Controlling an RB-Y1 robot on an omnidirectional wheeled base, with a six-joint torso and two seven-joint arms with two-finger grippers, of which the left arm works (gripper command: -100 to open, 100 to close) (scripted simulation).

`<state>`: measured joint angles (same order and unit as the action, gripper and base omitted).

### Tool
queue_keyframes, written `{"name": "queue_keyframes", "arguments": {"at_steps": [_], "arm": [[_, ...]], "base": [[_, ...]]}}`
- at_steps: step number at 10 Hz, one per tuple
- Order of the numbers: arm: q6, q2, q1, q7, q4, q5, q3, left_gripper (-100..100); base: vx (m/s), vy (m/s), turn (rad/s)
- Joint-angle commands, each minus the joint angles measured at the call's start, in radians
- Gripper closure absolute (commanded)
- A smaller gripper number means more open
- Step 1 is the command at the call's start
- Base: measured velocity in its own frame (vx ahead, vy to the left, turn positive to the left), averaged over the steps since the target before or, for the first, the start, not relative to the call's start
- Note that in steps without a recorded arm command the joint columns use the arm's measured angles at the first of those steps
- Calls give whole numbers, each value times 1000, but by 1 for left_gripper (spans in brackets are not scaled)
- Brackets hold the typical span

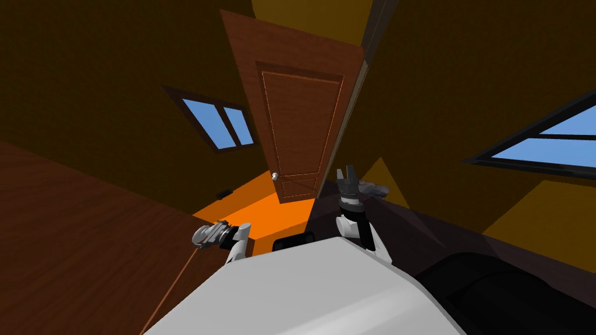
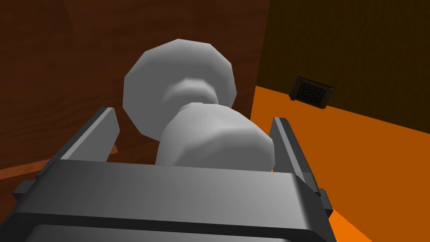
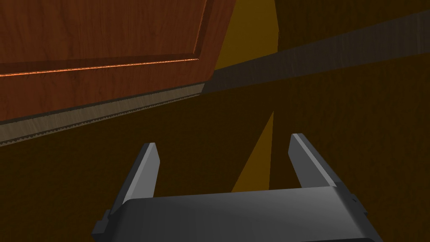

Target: Push the door open

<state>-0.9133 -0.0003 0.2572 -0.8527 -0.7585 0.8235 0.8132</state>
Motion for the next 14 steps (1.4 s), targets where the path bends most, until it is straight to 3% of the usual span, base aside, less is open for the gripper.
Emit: {"name": "queue_keyframes", "arguments": {"at_steps": [1,12,13,14], "arm": [[-3,9,-9,-1,1,3,5,100],[-4,12,-11,-2,2,5,4,100],[-4,12,-11,-2,-20,5,4,100],[-4,12,-11,-2,-5,5,4,100]], "base": [[-111,27,-109],[-33,4,-12],[9,-10,-8],[17,0,36]]}}
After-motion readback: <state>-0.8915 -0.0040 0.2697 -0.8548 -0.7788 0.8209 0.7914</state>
